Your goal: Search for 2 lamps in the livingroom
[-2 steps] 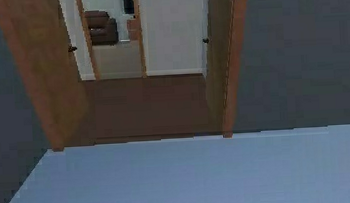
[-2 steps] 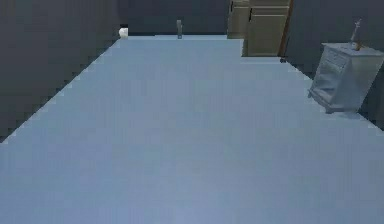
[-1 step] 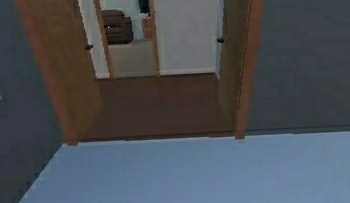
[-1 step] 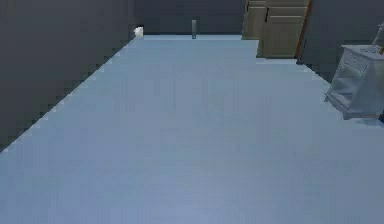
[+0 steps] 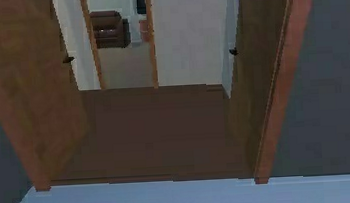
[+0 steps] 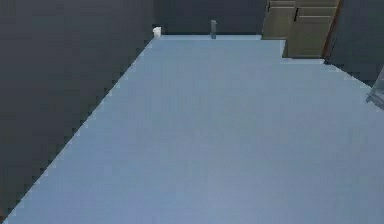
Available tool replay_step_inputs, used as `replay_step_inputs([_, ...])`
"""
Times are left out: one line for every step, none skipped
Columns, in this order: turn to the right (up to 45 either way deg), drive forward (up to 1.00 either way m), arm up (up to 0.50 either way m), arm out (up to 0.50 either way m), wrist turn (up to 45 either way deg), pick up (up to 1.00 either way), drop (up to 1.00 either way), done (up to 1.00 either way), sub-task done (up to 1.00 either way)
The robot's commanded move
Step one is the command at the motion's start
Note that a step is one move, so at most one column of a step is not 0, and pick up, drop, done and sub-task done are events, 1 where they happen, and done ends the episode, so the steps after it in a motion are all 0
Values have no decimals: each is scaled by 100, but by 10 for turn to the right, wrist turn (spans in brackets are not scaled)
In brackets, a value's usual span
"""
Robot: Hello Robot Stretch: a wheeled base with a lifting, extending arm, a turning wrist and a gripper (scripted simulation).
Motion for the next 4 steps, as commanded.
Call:
replay_step_inputs([-120,0,0,0,0,0,0,0,0])
replay_step_inputs([0,100,0,0,0,0,0,0,0])
replay_step_inputs([0,100,0,0,0,0,0,0,0])
replay_step_inputs([-30,0,0,0,0,0,0,0,0])
